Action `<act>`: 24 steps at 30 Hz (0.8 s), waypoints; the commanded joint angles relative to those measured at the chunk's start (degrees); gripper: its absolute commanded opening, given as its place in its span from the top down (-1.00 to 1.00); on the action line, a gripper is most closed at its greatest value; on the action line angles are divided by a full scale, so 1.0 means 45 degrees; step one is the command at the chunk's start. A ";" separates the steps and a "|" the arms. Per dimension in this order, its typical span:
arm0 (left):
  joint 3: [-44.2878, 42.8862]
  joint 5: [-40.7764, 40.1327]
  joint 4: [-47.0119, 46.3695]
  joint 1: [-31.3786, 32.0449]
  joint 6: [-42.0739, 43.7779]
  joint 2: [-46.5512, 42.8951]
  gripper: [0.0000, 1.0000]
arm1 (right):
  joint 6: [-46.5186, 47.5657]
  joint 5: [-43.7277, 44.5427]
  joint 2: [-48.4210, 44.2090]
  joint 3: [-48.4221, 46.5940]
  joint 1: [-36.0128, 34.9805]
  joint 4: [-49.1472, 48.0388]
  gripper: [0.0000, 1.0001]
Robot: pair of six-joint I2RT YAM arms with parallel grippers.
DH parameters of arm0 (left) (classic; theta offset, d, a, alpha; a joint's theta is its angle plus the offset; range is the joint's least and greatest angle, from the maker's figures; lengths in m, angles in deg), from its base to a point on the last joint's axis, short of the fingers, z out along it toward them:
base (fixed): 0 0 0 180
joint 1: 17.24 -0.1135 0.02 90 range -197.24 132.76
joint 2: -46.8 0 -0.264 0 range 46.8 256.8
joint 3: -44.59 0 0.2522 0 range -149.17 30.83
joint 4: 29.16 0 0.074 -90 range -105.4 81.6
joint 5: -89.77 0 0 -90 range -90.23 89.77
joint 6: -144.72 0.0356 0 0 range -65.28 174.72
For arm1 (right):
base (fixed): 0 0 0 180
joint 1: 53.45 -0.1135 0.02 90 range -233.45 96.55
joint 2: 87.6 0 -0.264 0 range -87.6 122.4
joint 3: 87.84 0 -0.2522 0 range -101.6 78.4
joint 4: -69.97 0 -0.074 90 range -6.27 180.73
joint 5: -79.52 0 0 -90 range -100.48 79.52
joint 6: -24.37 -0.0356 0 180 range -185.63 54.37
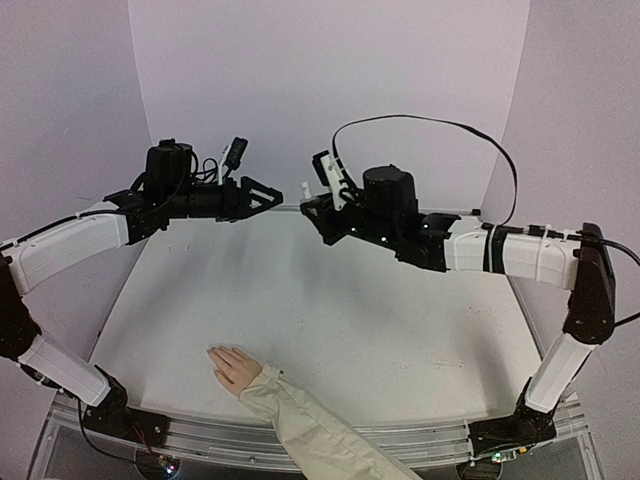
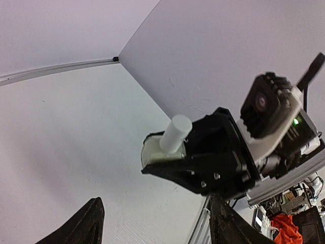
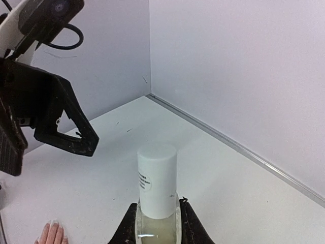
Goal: Paint the nails
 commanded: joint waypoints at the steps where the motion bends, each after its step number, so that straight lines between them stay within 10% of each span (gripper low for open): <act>1: -0.0772 -0.0771 0.0034 0.0121 -0.0492 0.0175 -0.41 | 0.0890 0.2977 0.0672 -0.1289 -0.0814 -0.0259 1.00; 24: -0.1251 -0.1659 0.0143 0.0490 0.0401 0.0801 0.43 | 0.1604 0.2026 0.2024 -0.2732 -0.1591 0.0483 1.00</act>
